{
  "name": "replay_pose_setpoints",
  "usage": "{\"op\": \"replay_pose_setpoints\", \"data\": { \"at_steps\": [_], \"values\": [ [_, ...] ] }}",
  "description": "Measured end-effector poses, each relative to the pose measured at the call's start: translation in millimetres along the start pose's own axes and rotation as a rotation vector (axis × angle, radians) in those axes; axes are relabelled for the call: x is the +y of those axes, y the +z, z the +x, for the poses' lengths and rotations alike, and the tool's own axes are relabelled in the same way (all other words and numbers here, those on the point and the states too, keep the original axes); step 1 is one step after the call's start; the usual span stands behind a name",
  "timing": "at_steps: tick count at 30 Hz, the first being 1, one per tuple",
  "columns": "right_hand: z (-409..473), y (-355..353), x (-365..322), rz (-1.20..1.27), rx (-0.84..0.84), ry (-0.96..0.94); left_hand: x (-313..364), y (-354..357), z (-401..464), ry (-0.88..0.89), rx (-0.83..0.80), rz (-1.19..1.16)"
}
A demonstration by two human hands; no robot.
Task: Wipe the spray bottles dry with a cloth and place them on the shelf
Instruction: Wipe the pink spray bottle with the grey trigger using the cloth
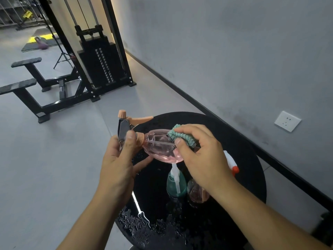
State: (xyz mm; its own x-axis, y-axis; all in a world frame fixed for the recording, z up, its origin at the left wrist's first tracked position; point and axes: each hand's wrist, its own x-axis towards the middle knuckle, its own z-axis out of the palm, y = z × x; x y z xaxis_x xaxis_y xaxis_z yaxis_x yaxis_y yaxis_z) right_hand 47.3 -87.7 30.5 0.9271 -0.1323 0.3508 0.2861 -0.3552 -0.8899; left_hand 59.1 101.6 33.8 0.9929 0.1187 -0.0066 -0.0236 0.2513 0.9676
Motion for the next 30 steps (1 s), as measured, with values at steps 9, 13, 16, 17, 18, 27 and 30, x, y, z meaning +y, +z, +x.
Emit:
{"op": "replay_pose_setpoints", "data": {
  "at_steps": [9, 13, 16, 17, 18, 27, 30],
  "values": [
    [-3.7, 2.4, -2.4, 0.016, -0.018, -0.025, -1.2, -5.5, 8.4, -0.142, 0.080, -0.175],
    [-0.1, 0.7, -2.3, 0.070, 0.003, 0.032, -1.3, -4.6, 9.1, -0.167, 0.056, -0.231],
    [-2.6, 1.4, -2.5, 0.060, -0.002, 0.015, -0.8, -2.6, 9.1, -0.158, 0.098, -0.220],
    [-4.0, 2.0, -2.2, 0.056, -0.003, 0.003, 0.1, -1.7, 8.7, -0.146, 0.122, -0.210],
    [-5.2, 2.6, -1.6, 0.048, -0.004, -0.006, 0.9, -0.7, 8.0, -0.132, 0.143, -0.196],
    [-3.0, -1.3, 8.8, -0.100, -0.024, -0.013, -0.3, 5.9, 3.9, -0.111, 0.179, -0.065],
    [-3.6, 1.2, 8.5, -0.223, -0.040, -0.072, -1.8, 10.5, 1.1, -0.110, 0.162, -0.084]
  ]
}}
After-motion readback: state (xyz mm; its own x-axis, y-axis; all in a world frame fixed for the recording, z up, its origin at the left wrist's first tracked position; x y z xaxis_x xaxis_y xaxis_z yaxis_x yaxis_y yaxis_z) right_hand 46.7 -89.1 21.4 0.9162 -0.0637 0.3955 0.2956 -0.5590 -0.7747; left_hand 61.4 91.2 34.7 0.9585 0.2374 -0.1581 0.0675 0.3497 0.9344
